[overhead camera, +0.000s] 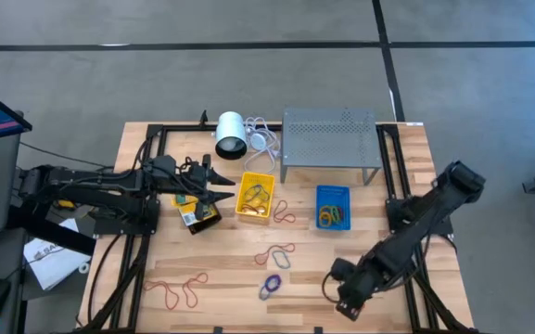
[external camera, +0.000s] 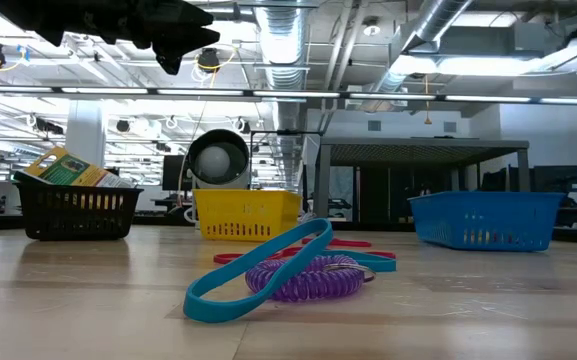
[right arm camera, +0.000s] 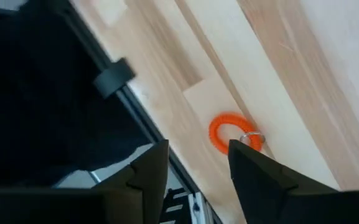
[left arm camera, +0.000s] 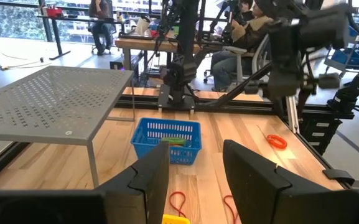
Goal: Pick & Place Office Desk Supplies
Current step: Put the orange elastic key ring into the blue basket
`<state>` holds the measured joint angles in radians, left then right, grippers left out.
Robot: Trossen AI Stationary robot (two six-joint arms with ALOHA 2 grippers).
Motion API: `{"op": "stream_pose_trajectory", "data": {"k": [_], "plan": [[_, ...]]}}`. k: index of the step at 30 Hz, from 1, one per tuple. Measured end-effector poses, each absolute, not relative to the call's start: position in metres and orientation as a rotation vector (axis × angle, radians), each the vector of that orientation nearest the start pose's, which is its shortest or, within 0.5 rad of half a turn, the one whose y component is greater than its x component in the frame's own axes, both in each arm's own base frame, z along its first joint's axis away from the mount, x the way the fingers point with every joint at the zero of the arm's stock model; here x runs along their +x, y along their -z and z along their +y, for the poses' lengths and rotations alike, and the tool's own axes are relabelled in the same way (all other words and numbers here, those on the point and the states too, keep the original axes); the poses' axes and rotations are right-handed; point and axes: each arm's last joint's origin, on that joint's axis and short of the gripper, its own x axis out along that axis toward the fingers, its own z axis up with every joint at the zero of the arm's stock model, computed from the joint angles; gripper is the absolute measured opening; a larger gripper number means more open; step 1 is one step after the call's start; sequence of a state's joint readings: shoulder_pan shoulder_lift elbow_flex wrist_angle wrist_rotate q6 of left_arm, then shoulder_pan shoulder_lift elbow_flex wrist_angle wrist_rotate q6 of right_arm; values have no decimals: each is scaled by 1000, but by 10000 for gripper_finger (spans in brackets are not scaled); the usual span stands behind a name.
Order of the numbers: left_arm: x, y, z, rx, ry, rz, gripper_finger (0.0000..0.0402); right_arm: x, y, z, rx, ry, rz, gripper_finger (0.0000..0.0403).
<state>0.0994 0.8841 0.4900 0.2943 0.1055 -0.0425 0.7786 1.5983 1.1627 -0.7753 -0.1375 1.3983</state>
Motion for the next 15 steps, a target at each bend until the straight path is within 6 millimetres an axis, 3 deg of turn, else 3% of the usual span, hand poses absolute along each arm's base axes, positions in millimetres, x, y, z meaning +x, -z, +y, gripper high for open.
{"op": "stream_pose_trajectory", "data": {"k": [8, 15], "plan": [[197, -259, 16, -53, 6, 107, 144, 215, -187, 239, 724, 322, 1608, 153], [197, -258, 16, -54, 7, 109, 144, 211, -173, 243, 706, 447, 1622, 133]]}}
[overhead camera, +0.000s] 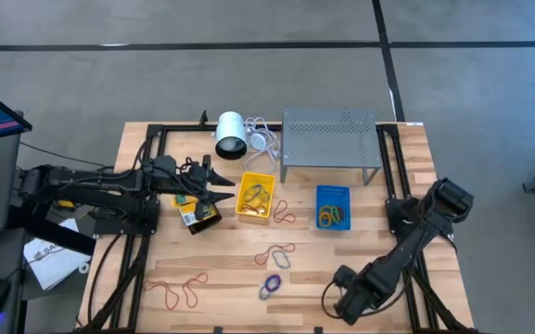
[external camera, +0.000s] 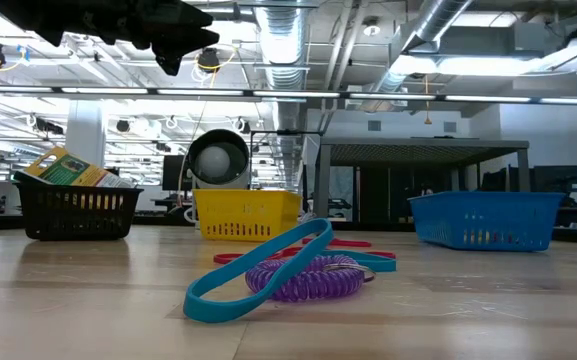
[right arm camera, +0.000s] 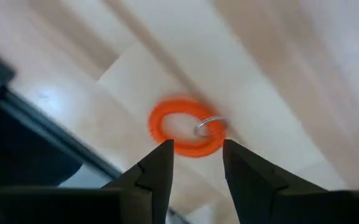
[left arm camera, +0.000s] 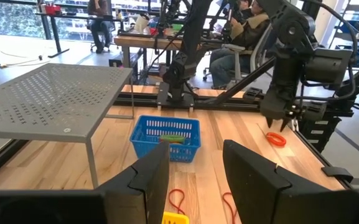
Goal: Pick & Place Office Desk Supplies
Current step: Put the orange elastic key ring into the blue basket
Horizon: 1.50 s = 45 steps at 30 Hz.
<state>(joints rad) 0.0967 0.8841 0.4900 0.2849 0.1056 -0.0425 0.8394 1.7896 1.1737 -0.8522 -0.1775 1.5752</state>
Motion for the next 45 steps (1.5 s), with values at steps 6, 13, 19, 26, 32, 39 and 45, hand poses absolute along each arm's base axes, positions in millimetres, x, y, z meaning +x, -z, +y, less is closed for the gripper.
{"op": "stream_pose_trajectory", "data": {"k": [6, 13, 19, 26, 32, 39, 45], "plan": [[197, -259, 16, -51, 7, 108, 144, 204, -172, 239, 653, 538, 1605, 137], [197, -259, 16, -45, 7, 107, 144, 203, -172, 241, 671, 542, 1600, 195], [197, -259, 16, -43, 7, 108, 144, 204, -172, 241, 711, 583, 1589, 220], [197, -258, 16, -42, 7, 108, 144, 197, -164, 242, 712, 602, 1563, 205], [197, -258, 16, -42, 7, 108, 144, 193, -161, 243, 708, 614, 1562, 193], [197, -258, 16, -42, 7, 109, 144, 190, -152, 249, 776, 550, 1538, 192], [197, -258, 16, -42, 7, 108, 144, 183, -140, 248, 801, 572, 1534, 192]]}}
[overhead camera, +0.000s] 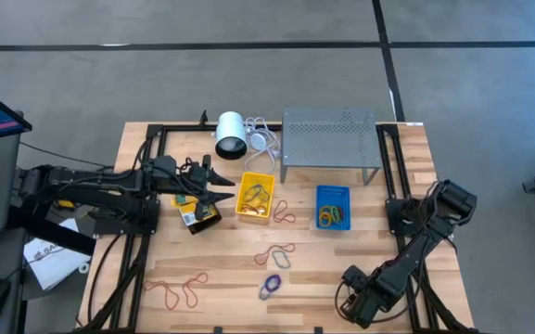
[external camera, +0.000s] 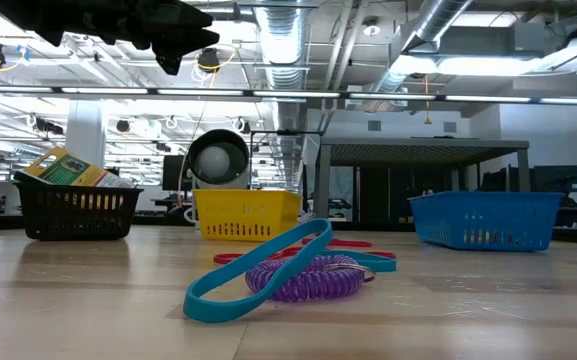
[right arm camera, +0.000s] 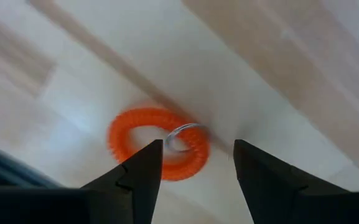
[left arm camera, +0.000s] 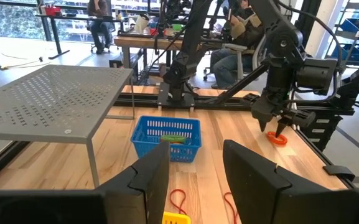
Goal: Pick & Place Office Desk Supplies
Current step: Put the orange elastic key ring into the blue basket
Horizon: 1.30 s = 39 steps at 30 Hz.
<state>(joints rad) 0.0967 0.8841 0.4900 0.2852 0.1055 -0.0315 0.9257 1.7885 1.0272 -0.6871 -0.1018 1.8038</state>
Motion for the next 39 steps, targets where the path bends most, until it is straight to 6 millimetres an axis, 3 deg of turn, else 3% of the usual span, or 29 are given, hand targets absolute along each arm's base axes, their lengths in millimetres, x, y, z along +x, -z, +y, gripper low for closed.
{"op": "stream_pose_trajectory", "data": {"k": [9, 16, 25, 31, 39], "plan": [[197, -258, 16, -45, 7, 110, 144, 176, -126, 238, 800, 581, 1543, 158], [198, -263, 16, -32, 8, 66, 144, 176, -124, 233, 788, 618, 1552, 54], [198, -264, 16, -28, 8, 53, 144, 179, -125, 232, 813, 662, 1523, 53], [198, -266, 16, 4, 9, 28, 144, 186, -142, 237, 755, 713, 1472, 53], [198, -267, 16, 9, 9, 23, 144, 194, -187, 238, 739, 653, 1316, 53]]}}
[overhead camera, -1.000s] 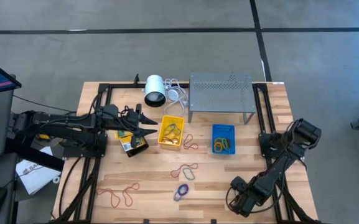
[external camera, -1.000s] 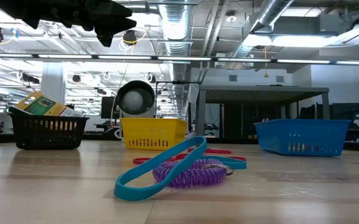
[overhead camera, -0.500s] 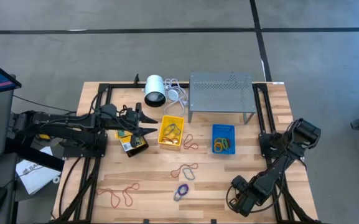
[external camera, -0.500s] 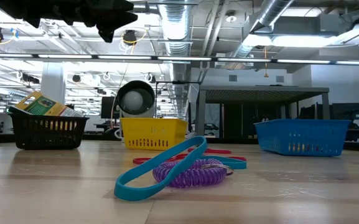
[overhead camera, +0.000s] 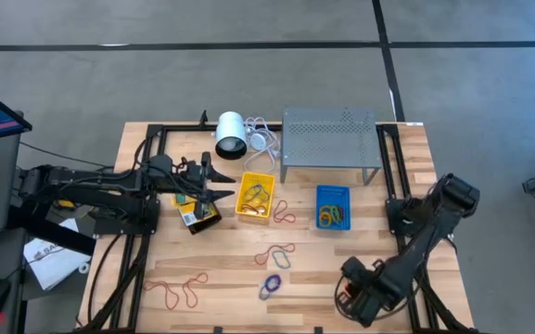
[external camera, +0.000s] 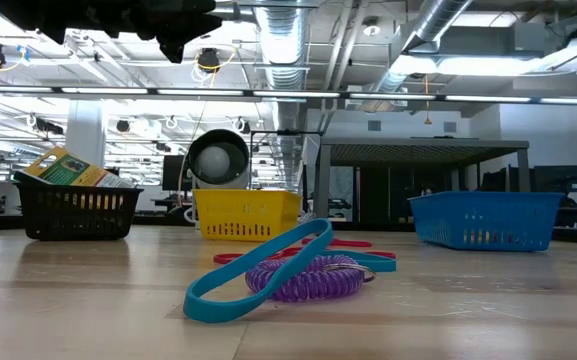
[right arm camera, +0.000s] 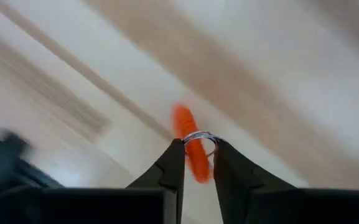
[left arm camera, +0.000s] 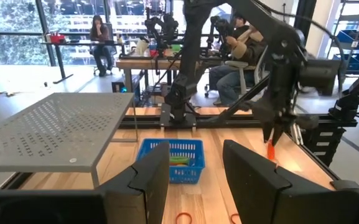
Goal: Pick & Place Office Desk Supplies
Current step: Put the orange elastic key ring into the blue basket
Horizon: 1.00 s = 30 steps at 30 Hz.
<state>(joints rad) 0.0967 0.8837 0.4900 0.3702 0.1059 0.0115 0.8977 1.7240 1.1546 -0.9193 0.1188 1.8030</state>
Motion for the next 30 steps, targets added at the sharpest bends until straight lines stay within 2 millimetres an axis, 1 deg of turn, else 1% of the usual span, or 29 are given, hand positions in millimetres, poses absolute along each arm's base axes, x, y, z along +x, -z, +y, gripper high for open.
{"op": "stream_pose_trajectory", "data": {"k": [7, 12, 22, 27, 30], "plan": [[198, -267, 16, 19, 9, 18, 144, 191, -229, 212, 697, 572, 1119, 53], [198, -267, 16, 19, 9, 18, 144, 186, -254, 183, 640, 596, 1059, 53], [198, -267, 16, 19, 9, 19, 144, 178, -295, 126, 582, 620, 917, 53], [198, -267, 16, 19, 9, 17, 144, 174, -311, 99, 567, 636, 835, 53], [198, -267, 16, 20, 9, 16, 144, 171, -319, 84, 561, 644, 818, 53]]}}
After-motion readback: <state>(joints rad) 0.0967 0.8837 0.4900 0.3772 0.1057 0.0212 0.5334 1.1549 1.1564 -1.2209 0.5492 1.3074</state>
